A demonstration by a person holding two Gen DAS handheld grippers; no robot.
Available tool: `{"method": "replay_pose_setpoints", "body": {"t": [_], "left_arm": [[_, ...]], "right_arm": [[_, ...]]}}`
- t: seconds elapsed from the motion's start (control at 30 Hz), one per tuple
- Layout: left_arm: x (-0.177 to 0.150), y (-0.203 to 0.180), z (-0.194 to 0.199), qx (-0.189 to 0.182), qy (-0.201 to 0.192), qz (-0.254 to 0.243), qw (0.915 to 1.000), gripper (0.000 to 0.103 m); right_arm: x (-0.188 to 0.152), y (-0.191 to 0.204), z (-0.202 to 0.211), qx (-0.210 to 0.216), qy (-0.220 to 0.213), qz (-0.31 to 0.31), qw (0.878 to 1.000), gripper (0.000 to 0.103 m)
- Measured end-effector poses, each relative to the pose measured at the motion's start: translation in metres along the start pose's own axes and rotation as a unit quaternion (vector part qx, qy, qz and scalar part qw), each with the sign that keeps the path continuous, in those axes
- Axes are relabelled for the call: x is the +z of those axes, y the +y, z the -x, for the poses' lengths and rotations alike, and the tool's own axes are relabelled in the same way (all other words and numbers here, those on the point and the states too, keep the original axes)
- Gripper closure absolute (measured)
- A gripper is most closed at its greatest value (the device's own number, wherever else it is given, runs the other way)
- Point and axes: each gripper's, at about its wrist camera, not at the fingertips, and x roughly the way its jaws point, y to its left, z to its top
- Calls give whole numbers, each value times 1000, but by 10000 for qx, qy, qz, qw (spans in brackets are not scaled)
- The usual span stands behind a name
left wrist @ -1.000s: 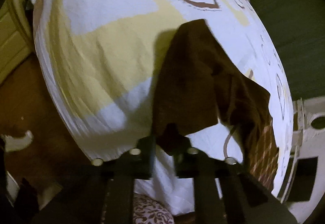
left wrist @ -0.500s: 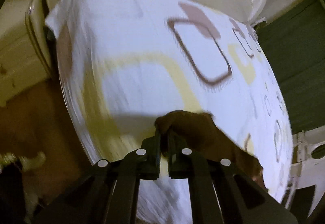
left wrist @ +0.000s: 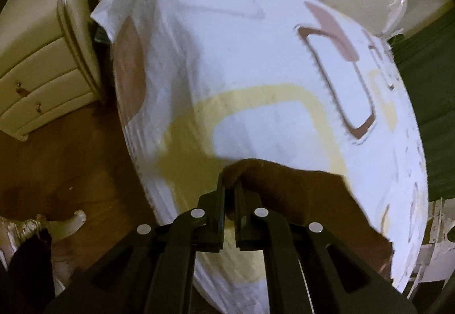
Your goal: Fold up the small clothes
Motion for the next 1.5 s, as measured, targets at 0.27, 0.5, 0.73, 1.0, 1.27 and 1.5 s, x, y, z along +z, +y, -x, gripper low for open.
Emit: {"method": "replay_pose_setpoints", "body": {"t": [0.27, 0.5, 0.73, 1.0, 1.27, 1.5], "left_arm": [[20, -10, 21, 671, -712, -409, 9944, 97], [16, -37, 35, 891, -985, -735, 9884, 97], [-51, -105, 34, 21, -636, -1592, 9852, 65], [-158, -178, 42, -794, -562, -2712, 9576, 30], [-215, -207, 40, -1138, -139, -3006, 9468, 27], [-224, -205, 48, -1003, -273, -2983, 9488, 27]], "right_arm": [[13, -25, 13, -74, -169, -294, 9994, 39], [25, -57, 30, -245, -332, -508, 9979, 38], [31, -101, 49, -18, -478, -1089, 9929, 34], [42, -166, 75, 685, -873, -2132, 9707, 34], [45, -243, 97, 816, -1382, -3146, 9356, 42], [73, -292, 82, 914, -1349, -3145, 9352, 42]]}}
